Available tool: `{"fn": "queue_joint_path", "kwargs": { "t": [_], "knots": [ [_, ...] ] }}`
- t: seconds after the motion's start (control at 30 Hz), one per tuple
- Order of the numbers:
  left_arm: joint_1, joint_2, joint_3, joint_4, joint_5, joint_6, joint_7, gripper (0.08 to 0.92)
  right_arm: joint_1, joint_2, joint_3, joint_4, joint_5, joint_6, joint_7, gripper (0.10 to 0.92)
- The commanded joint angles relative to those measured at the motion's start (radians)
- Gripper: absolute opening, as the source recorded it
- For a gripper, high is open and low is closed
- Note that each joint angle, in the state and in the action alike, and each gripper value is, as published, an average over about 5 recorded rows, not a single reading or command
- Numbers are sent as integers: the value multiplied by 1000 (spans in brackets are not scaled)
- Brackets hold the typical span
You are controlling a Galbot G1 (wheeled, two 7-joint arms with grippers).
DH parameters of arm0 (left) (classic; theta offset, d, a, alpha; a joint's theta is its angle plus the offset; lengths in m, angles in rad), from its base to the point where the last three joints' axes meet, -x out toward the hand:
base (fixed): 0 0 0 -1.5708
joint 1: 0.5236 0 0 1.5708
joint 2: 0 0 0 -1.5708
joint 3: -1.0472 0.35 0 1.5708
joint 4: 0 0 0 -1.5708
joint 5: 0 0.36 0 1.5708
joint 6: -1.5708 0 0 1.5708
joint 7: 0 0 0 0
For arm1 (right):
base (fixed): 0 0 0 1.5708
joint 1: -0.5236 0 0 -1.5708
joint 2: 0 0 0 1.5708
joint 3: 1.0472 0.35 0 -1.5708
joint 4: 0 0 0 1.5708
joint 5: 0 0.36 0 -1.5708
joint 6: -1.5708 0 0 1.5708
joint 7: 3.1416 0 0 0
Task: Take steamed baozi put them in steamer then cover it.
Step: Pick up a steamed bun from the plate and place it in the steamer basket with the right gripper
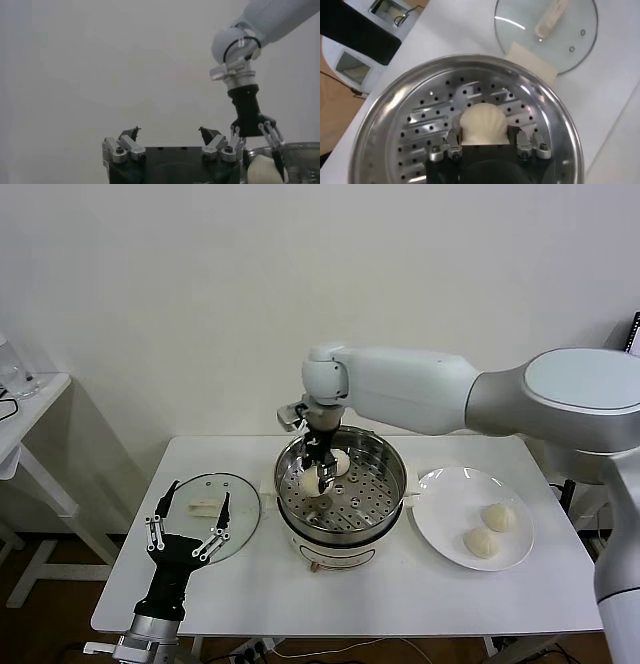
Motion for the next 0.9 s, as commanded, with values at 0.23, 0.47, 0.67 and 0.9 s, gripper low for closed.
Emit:
{"fn": "queue_joint_path", "kwargs": {
  "t": [0.23,0.47,0.67,0.9],
  "knots": [
    [1,5,-9,-3,0,2,-9,823,-65,55,1,-63,-21,3,39,641],
    [2,3,-15,-4,0,2,-9,823,-60,27,15,-27,-26,5,48,782],
    [2,0,-12,-6,3,7,-8,823,29,-129,71,133,-52,5,20,822],
    [2,-1,-4,-9,15,11,-7,823,169,-480,99,317,-116,55,-77,823]
  ]
}}
